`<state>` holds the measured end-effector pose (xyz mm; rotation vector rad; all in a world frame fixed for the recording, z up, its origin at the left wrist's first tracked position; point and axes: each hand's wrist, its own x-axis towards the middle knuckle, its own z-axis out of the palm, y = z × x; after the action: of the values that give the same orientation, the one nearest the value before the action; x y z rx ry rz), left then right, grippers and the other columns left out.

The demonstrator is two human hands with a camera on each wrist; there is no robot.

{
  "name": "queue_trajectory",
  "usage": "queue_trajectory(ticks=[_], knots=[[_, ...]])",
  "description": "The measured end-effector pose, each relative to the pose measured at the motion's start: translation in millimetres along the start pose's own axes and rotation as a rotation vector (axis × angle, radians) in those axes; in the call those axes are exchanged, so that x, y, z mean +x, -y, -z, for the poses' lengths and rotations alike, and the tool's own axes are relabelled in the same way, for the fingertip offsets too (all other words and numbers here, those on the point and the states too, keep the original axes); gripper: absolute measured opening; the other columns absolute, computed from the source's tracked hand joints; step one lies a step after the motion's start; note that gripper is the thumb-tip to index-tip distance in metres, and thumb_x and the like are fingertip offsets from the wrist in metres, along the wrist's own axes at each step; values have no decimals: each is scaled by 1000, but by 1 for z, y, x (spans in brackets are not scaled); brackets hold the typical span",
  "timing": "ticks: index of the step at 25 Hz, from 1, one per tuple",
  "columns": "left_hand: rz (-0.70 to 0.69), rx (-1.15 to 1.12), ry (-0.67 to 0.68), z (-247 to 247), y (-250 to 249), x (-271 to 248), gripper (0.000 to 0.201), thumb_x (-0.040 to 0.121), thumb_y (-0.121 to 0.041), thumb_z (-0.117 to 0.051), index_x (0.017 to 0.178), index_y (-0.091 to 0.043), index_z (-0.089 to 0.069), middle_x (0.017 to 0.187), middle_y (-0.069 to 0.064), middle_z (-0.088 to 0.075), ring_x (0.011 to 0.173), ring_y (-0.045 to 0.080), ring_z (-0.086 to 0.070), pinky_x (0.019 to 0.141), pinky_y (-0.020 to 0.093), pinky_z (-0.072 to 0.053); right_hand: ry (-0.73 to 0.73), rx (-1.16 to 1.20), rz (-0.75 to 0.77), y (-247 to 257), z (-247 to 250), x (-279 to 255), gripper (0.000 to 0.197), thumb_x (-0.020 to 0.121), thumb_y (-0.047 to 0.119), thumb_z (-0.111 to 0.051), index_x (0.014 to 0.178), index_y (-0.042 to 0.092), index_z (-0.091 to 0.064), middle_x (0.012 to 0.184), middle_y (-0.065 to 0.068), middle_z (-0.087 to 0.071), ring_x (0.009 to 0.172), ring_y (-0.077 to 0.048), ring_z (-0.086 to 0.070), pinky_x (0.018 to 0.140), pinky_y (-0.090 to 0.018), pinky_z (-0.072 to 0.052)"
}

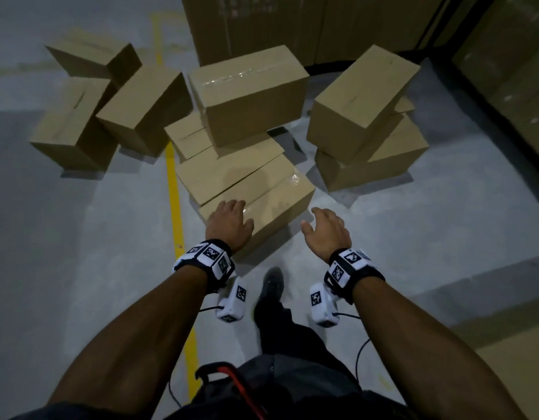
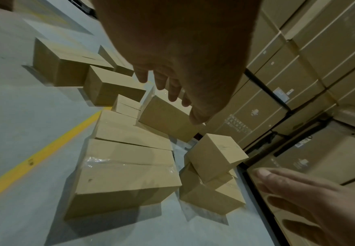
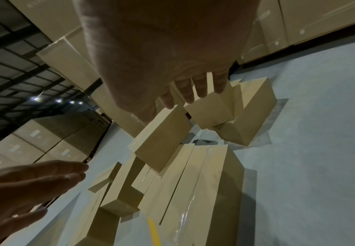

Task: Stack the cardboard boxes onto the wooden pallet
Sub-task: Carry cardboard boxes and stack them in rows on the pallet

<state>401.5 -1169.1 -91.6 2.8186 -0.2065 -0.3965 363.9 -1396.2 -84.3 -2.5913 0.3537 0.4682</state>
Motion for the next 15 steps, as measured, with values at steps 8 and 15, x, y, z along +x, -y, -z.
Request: queue_trajectory(ticks=[8, 15], knots=[[-38, 28, 121, 36, 27, 174, 54, 98, -32, -49, 145, -6, -41, 145, 14, -47, 135, 31, -38, 109, 41, -35, 130, 234, -257, 43, -6, 139, 47, 101, 39, -46, 141, 13, -46, 147, -17, -42, 134, -38, -40, 109, -46, -35], [-55, 2, 310, 9, 65, 286, 54, 99, -34, -51, 147, -10, -41, 149, 15, -44, 134, 34, -42, 105, 42, -38, 100, 402, -535, 50, -61, 209, 54, 102, 41, -46, 149, 15, -39, 153, -15, -37, 138, -37, -37, 113, -45, -33]])
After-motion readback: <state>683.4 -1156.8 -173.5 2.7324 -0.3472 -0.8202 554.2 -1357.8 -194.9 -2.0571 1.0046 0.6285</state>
